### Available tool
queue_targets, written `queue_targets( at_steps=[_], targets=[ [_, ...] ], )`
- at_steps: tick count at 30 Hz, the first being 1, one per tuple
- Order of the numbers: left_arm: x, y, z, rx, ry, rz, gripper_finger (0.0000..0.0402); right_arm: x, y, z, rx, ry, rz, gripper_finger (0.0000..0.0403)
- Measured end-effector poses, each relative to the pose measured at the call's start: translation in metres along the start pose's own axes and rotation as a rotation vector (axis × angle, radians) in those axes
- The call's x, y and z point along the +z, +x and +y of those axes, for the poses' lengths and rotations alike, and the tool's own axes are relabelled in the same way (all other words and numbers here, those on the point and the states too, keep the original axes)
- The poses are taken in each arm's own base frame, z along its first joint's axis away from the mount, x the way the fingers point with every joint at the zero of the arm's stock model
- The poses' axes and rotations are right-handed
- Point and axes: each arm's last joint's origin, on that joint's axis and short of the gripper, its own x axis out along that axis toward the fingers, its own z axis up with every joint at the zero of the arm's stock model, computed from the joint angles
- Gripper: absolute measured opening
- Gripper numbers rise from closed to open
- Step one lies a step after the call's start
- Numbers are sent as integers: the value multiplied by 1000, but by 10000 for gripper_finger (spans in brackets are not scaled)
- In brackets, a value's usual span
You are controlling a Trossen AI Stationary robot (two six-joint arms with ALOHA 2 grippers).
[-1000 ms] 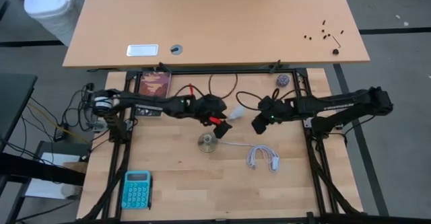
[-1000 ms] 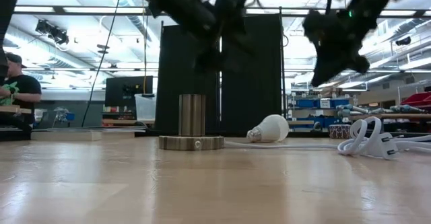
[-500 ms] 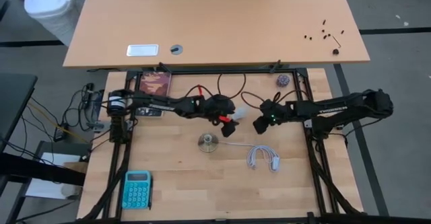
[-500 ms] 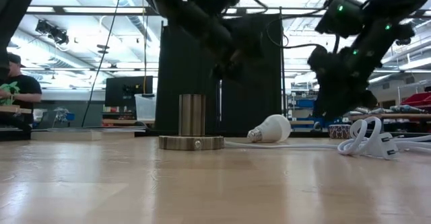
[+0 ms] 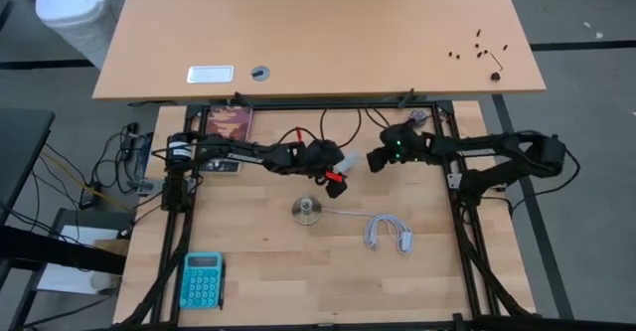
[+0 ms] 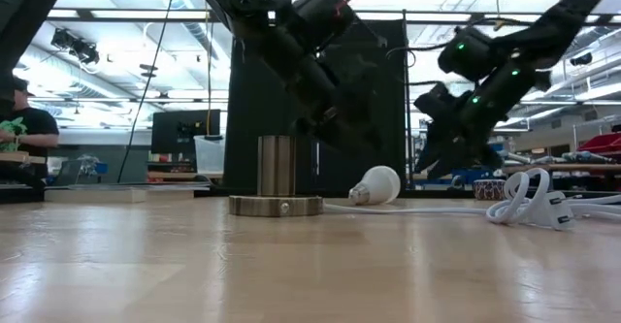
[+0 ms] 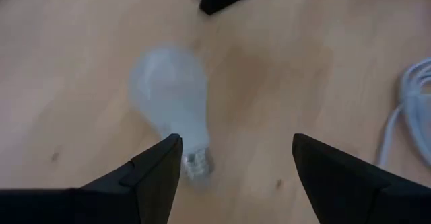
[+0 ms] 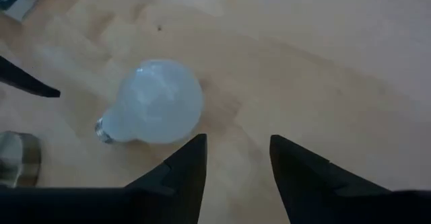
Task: Screw lightbulb
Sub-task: Insert the lightbulb into the desk lamp
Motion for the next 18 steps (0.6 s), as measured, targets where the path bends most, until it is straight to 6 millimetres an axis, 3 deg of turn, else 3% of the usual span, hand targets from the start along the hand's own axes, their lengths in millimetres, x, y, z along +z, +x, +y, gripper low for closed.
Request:
queue_targets(
  at_steps=[11,18],
  targets=[
    [0,8,30,102,-173,35,284,56,51,19,52,-116,27,170],
    [7,10,39,40,-205,10,284,65,67,20,81,-127,136,169]
  ],
)
